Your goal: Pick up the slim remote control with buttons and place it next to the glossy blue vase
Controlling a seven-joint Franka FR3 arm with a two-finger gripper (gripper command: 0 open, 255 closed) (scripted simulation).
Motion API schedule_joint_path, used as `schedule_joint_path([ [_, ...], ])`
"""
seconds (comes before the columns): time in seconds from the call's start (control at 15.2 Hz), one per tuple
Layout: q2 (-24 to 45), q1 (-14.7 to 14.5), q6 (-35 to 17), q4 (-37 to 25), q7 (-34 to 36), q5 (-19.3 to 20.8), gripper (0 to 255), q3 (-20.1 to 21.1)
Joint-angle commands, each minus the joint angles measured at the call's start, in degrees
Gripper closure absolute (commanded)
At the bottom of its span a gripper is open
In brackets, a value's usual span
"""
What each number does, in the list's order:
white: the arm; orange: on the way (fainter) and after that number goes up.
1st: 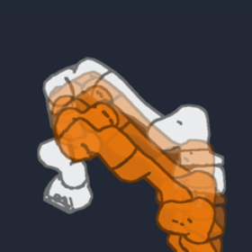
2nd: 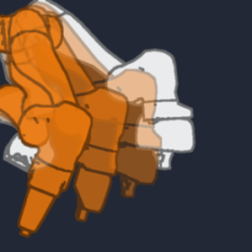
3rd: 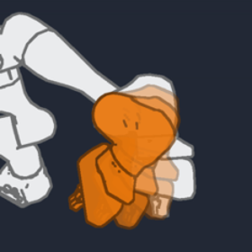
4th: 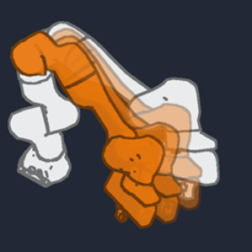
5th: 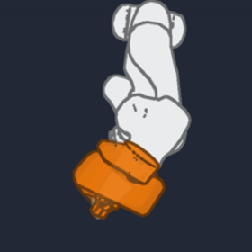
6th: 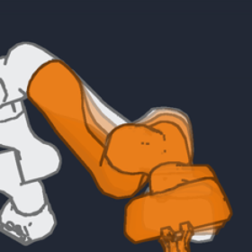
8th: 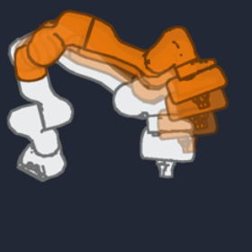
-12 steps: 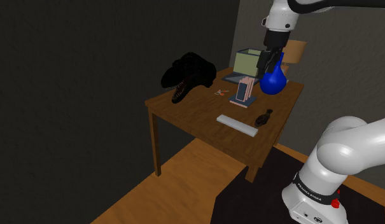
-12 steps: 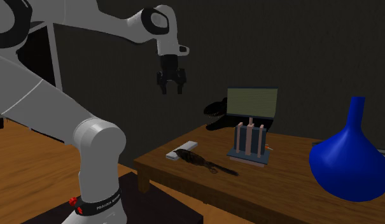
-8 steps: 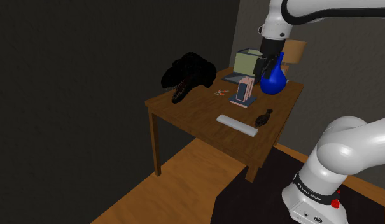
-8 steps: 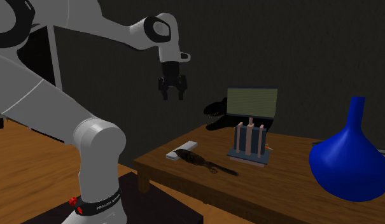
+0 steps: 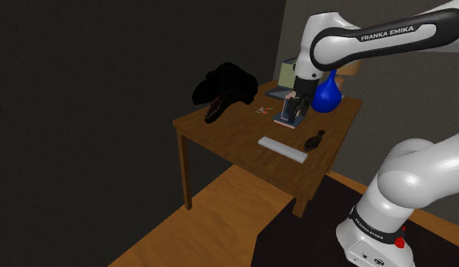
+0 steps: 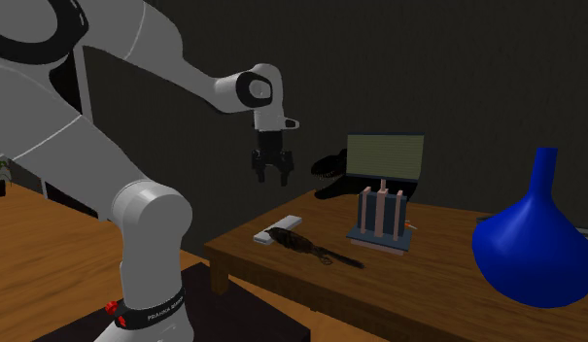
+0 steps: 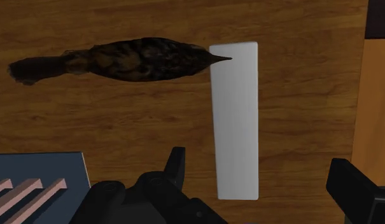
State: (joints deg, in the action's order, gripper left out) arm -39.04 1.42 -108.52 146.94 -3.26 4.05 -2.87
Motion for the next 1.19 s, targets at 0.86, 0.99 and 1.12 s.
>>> schedule_joint_path([
  [0.86,16.8,0.1,-25.6,9.8,1.0,-0.2,0,-1.3],
  [0.99,17.8,0.1,-27.2,10.3,1.0,-0.2,0,-1.3],
  [1.12,17.8,0.1,-27.2,10.3,1.0,-0.2,0,-1.3],
])
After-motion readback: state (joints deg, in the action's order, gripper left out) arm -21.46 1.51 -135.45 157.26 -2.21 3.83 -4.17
